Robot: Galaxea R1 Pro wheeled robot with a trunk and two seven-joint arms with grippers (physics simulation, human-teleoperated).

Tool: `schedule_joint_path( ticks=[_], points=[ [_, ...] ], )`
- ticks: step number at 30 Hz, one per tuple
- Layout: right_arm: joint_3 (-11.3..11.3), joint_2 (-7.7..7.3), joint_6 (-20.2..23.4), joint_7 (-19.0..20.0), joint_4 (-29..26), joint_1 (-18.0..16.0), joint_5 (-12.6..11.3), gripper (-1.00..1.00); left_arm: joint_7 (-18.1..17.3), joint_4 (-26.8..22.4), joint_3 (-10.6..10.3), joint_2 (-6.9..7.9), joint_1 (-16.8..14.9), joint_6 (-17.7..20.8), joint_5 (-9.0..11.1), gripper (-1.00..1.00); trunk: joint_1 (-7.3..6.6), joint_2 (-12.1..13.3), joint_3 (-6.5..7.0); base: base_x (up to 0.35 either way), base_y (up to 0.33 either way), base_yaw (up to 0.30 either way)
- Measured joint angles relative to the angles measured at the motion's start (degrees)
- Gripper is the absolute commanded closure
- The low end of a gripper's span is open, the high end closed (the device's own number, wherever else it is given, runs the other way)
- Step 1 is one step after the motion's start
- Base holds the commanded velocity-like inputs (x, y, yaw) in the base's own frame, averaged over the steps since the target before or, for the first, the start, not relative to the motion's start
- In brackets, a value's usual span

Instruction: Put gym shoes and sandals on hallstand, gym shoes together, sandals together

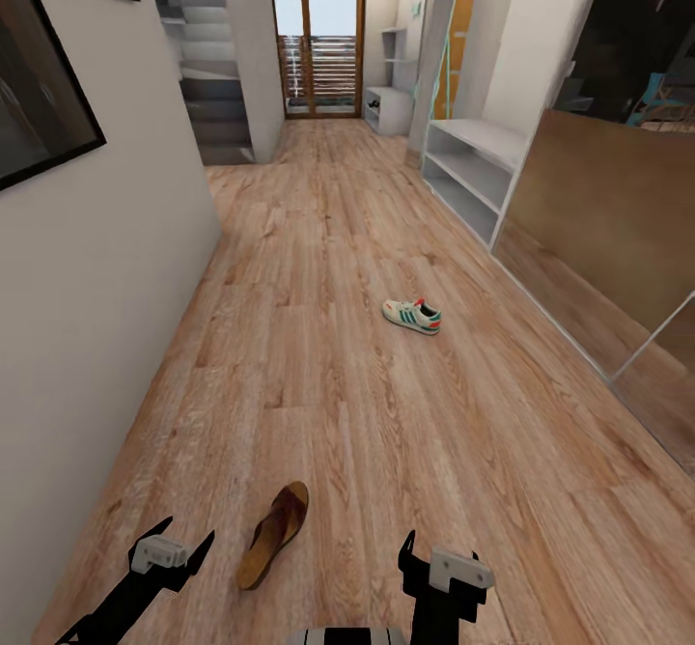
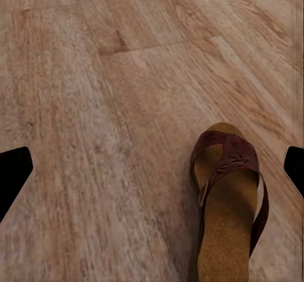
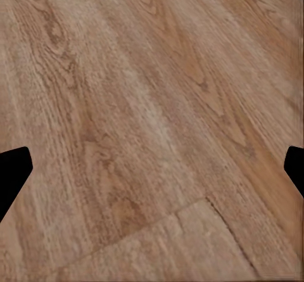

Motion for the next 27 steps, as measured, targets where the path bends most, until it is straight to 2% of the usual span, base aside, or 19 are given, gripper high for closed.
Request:
schedule_joint_path(
  ticks=[9, 23, 27],
  points=[
    [-0.03, 0.00, -0.32, -0.19, 0.04, 0.01, 0.00, -1.00, 0.00, 0.00, 0.00, 0.01, 0.01, 0.00, 0.00, -1.00, 0.00, 0.00, 0.23, 0.000, 0.000, -0.218],
    [-0.14, 0.00, -0.33, -0.44, 0.10, -0.01, -0.18, -1.00, 0.00, -0.02, 0.00, 0.09, 0.02, 0.05, 0.00, -1.00, 0.00, 0.00, 0.29, -0.003, 0.006, -0.031],
    [-0.13, 0.00, -0.33, -0.44, 0.14, -0.02, -0.18, -1.00, -0.01, -0.04, 0.02, 0.15, 0.02, 0.05, 0.00, -1.00, 0.01, 0.00, 0.29, -0.058, 0.161, -0.003]
  ],
)
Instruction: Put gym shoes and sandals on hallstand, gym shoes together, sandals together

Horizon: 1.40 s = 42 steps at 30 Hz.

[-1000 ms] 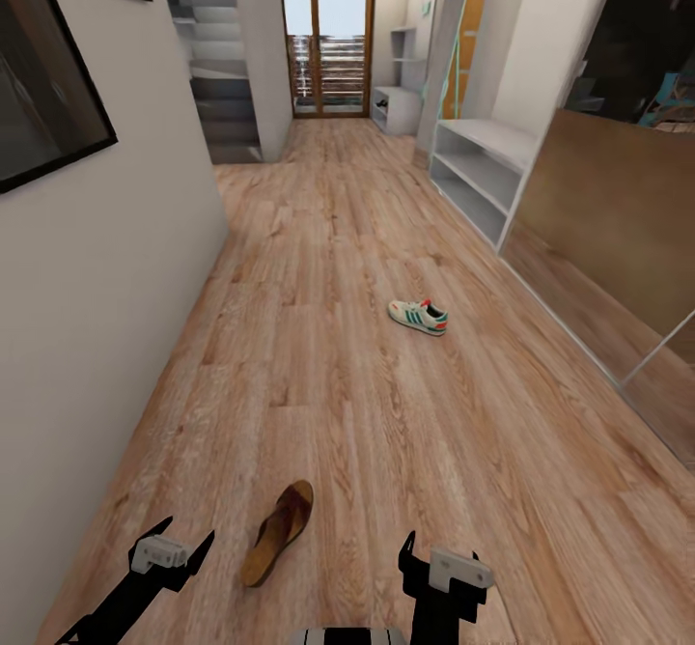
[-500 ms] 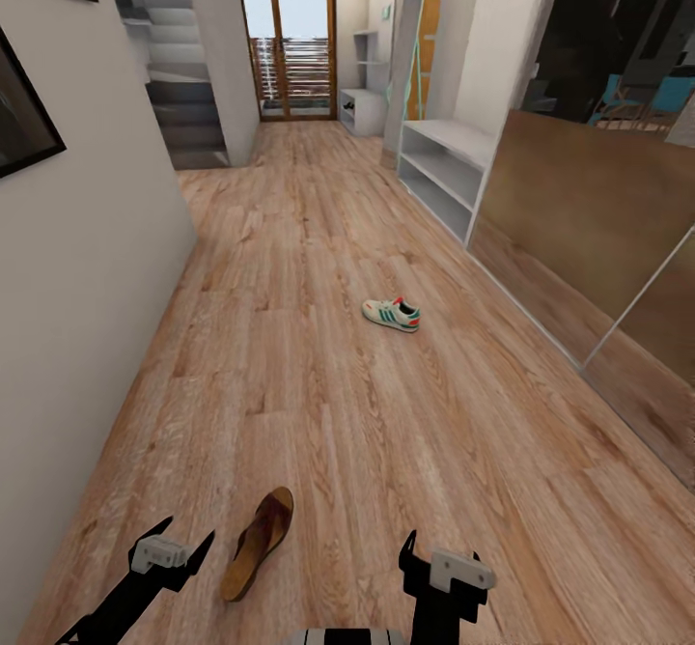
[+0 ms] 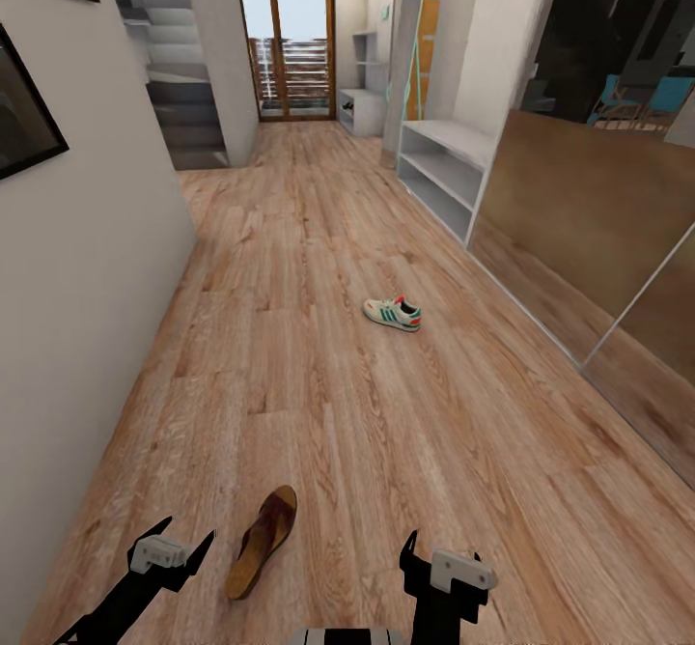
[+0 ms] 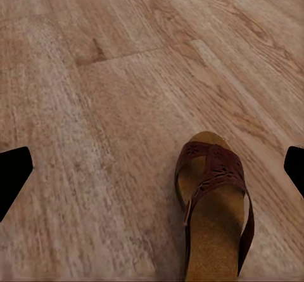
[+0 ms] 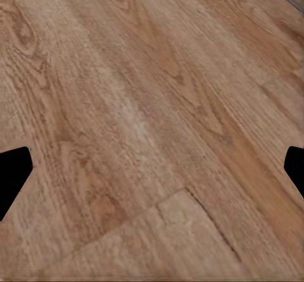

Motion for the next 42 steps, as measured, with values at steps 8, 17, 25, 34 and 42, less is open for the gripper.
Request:
schedule_joint_path(
  ticks=[8, 17, 25, 34, 42],
  points=[
    [0.00, 0.00, 0.00, -0.07, 0.02, 0.00, 0.00, -1.00, 0.00, 0.01, 0.00, 0.02, 0.00, -0.02, -0.01, -1.00, 0.00, 0.00, 0.00, -0.071, 0.186, -0.001],
    [-0.01, 0.00, 0.00, -0.15, 0.04, 0.04, 0.00, -1.00, 0.01, 0.02, -0.01, 0.03, -0.03, -0.05, 0.00, -1.00, -0.01, 0.00, 0.00, -0.028, 0.069, 0.000],
    [-0.04, -0.06, 0.00, -0.18, 0.04, 0.04, 0.00, -1.00, 0.01, 0.03, -0.01, 0.03, -0.01, -0.06, 0.00, -1.00, -0.01, 0.00, 0.00, -0.007, 0.018, 0.000],
    [0.63, -0.06, 0.35, -0.31, -0.12, -1.25, 1.06, -1.00, 0.31, -1.68, 1.34, 1.27, 1.26, -0.58, -0.19, -1.00, -0.01, 0.00, 0.00, 0.000, 0.000, 0.000],
    [0.63, -0.06, 0.35, -0.31, -0.12, -1.25, 1.06, -1.00, 0.31, -1.68, 1.34, 1.27, 1.26, -0.58, -0.20, -1.00, -0.01, 0.00, 0.00, 0.000, 0.000, 0.000]
  ],
)
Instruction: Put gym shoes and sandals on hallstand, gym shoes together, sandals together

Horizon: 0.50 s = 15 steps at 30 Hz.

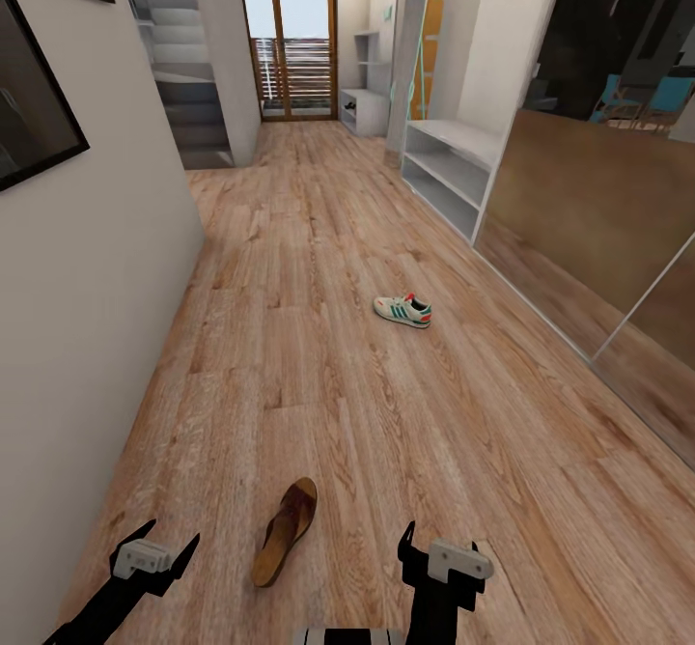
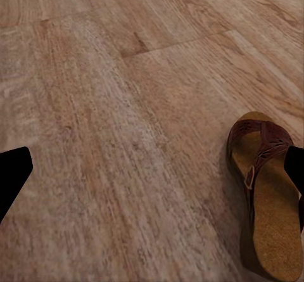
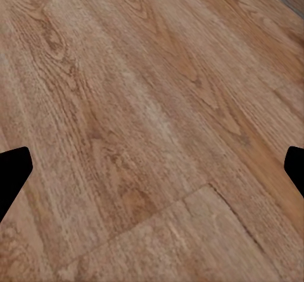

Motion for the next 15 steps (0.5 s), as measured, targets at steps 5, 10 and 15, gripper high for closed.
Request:
schedule_joint_path(
  ticks=[5, 10, 15],
  points=[
    [0.00, 0.00, 0.00, 0.00, 0.00, 0.00, 0.00, -1.00, 0.00, 0.00, 0.00, 0.00, 0.00, 0.00, 0.00, -1.00, 0.00, 0.00, 0.00, 0.000, 0.000, 0.000],
    [0.00, 0.00, 0.00, 0.00, 0.00, 0.00, 0.00, -1.00, 0.00, 0.00, 0.00, 0.00, 0.00, 0.00, 0.00, -1.00, 0.00, 0.00, 0.00, 0.000, 0.000, 0.000],
    [0.00, 0.00, 0.00, 0.00, 0.00, 0.00, 0.00, -1.00, 0.00, 0.00, 0.00, 0.00, 0.00, 0.00, 0.00, -1.00, 0.00, 0.00, 0.00, 0.000, 0.000, 0.000]
  ],
)
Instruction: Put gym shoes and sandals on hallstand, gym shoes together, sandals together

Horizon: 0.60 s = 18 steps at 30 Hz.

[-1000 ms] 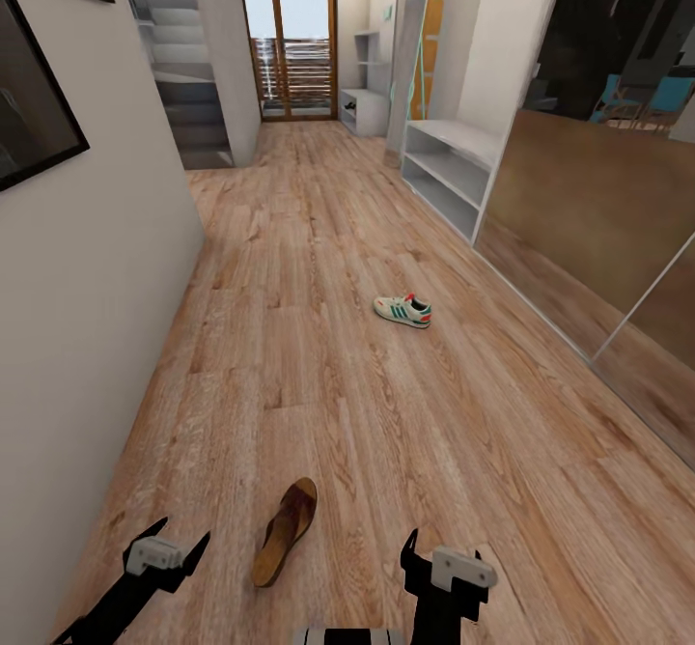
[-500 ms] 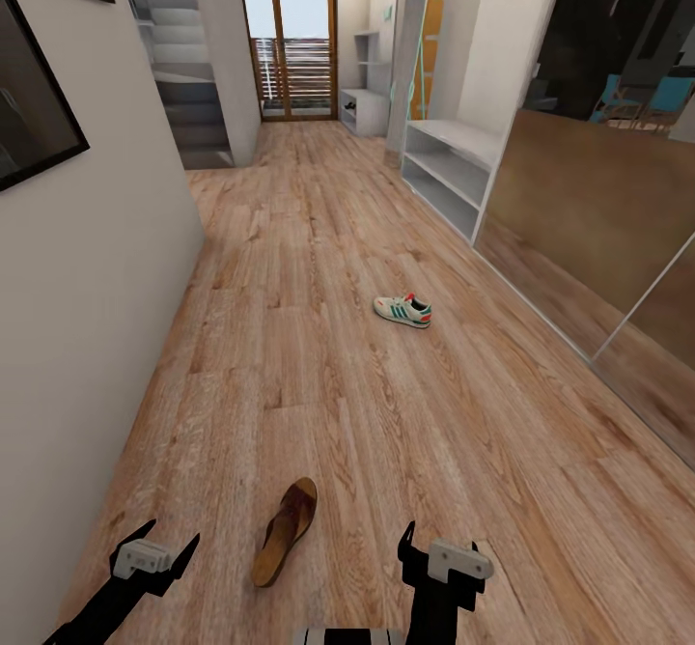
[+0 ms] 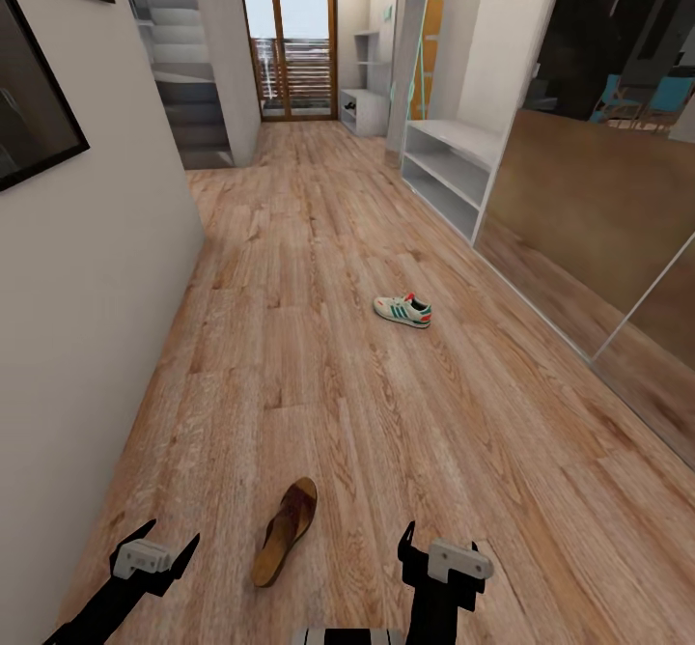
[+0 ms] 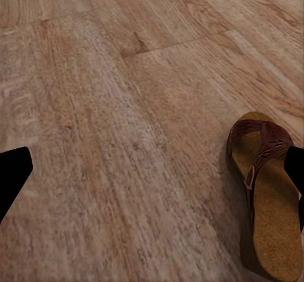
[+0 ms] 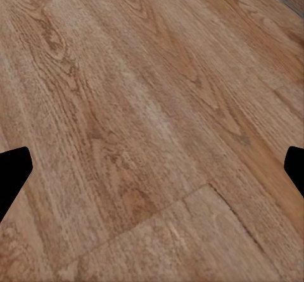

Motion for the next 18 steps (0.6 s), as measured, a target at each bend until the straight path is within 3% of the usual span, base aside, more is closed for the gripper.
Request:
schedule_joint_path(
  ticks=[18],
  points=[
    [0.81, 0.00, 3.64, -0.19, -0.43, 1.21, 0.49, -1.00, -1.31, -1.46, -0.44, 0.08, 0.98, 0.06, 0.08, -1.00, 0.00, 0.00, 0.00, 0.000, 0.000, 0.000]
  ],
)
